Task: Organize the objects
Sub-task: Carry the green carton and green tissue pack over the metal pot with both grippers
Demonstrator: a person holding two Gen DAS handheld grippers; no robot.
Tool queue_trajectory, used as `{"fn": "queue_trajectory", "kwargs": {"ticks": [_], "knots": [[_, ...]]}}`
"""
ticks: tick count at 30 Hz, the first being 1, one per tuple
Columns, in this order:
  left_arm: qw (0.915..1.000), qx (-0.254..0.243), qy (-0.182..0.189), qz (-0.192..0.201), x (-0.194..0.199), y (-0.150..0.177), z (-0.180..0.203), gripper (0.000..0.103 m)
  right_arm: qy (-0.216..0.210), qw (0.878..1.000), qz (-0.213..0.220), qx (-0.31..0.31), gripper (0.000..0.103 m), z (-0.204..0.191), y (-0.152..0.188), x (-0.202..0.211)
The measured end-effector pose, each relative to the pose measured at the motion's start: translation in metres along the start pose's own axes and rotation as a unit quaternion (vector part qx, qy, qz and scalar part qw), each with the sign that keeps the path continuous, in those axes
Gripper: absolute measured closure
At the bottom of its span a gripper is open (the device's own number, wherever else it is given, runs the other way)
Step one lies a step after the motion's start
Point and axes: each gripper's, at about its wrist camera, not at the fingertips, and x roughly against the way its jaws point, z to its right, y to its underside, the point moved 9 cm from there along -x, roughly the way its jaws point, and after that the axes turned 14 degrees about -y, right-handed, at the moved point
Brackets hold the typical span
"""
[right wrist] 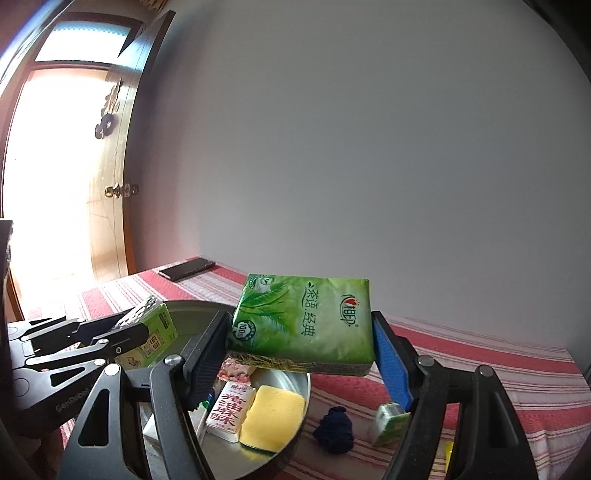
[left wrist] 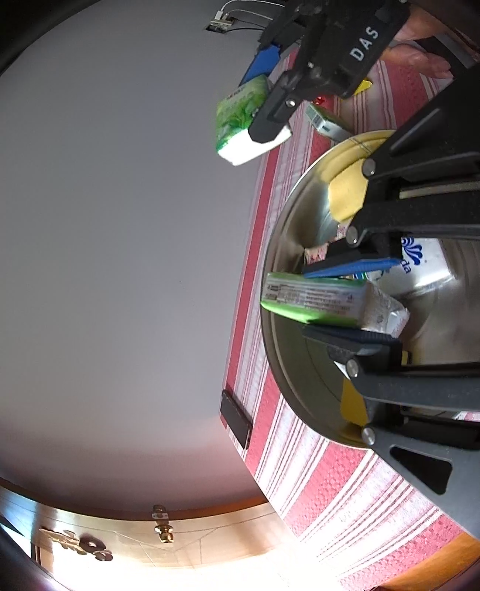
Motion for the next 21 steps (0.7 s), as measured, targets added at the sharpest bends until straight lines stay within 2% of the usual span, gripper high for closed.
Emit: {"fn": "queue_trajectory", "kwargs": {"ticks": [21], "knots": [[0.9992, -0.007, -0.023, -0.031, -0.023, 0.007, -0.015, 0.079, -0.027, 0.996, -0.083, -0.014, 0.028, -0.008, 0.033, -0.052]]}}
